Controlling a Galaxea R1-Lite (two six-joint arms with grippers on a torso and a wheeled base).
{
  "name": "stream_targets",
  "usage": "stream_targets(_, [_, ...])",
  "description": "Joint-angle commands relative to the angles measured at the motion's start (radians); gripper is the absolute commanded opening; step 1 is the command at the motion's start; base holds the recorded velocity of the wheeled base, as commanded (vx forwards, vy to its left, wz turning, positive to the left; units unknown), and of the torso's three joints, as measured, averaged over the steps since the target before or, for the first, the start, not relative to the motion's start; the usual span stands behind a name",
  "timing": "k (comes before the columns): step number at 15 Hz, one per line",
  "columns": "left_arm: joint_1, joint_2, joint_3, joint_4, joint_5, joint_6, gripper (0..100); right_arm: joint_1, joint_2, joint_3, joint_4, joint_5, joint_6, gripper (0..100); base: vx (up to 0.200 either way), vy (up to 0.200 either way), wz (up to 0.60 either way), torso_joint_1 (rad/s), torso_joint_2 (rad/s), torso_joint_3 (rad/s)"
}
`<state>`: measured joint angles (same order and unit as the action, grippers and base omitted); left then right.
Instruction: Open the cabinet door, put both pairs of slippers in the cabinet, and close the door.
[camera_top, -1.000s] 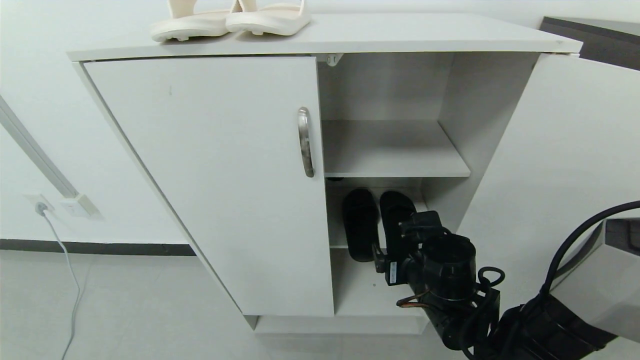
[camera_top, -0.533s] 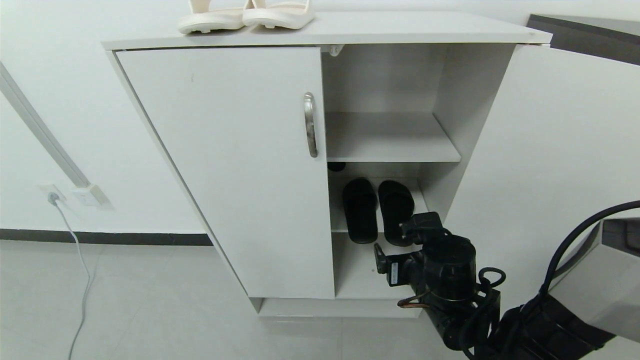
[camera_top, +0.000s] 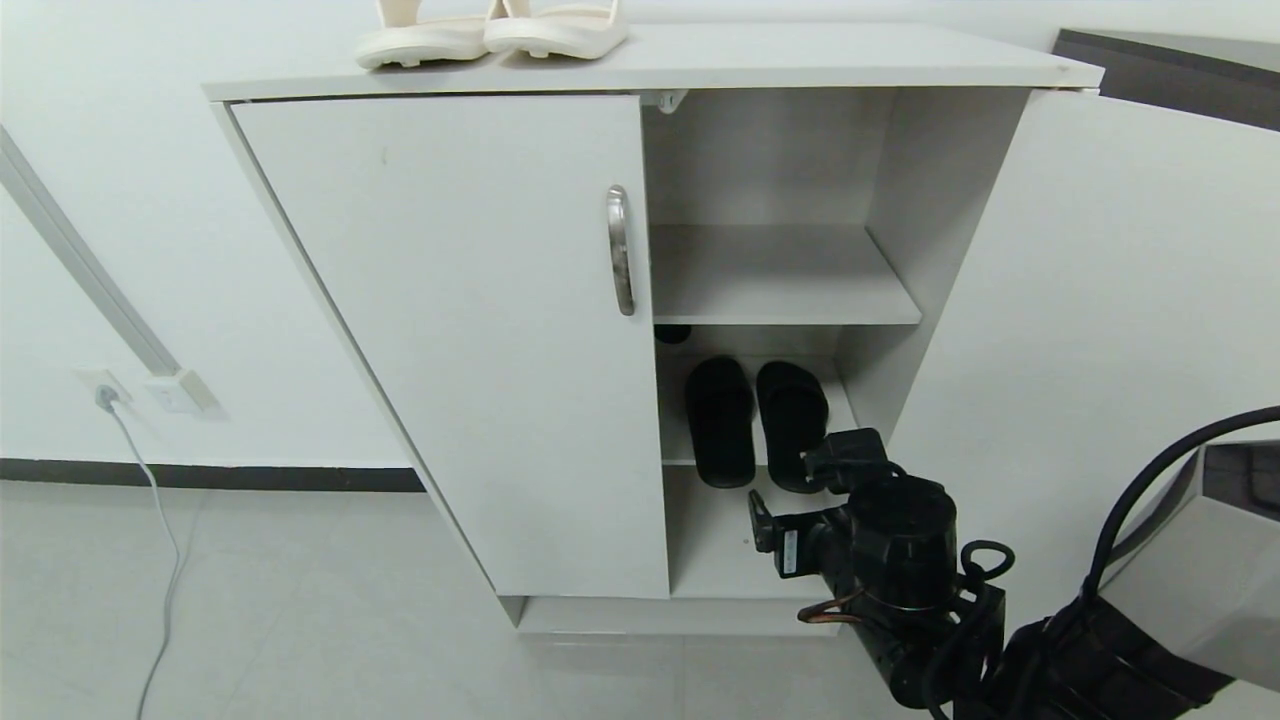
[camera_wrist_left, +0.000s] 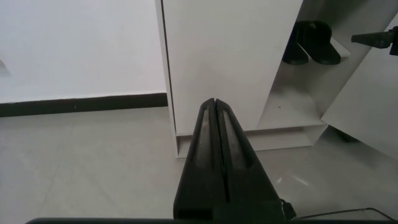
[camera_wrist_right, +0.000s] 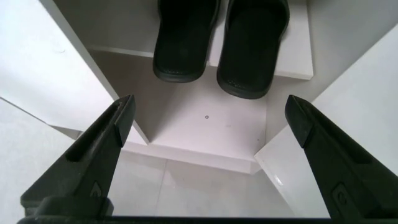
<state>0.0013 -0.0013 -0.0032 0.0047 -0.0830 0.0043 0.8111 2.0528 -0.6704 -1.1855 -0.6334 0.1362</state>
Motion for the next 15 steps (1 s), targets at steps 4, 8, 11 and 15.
stream_targets(4, [0.000,0.001,0.000,0.000,0.000,-0.001,0,0.000,0.009,0.000,-0.002,0.000,0.000,100,0.000,0.000,0.00,0.000,0.00,0.045])
stream_targets(8, [0.000,0.001,0.000,0.000,-0.001,0.000,0,0.000,0.009,0.000,-0.002,0.000,0.000,100,0.000,0.000,0.00,0.006,0.00,0.182])
stream_targets(11, [0.000,0.001,0.000,0.000,0.000,0.002,0,0.000,0.007,0.002,-0.002,0.000,0.000,100,0.000,0.000,0.00,0.007,0.01,0.201])
stream_targets(15, [0.000,0.001,0.002,0.000,-0.001,0.006,0,-0.003,0.009,0.002,-0.002,0.000,0.002,100,0.000,0.000,0.00,0.000,0.00,0.052])
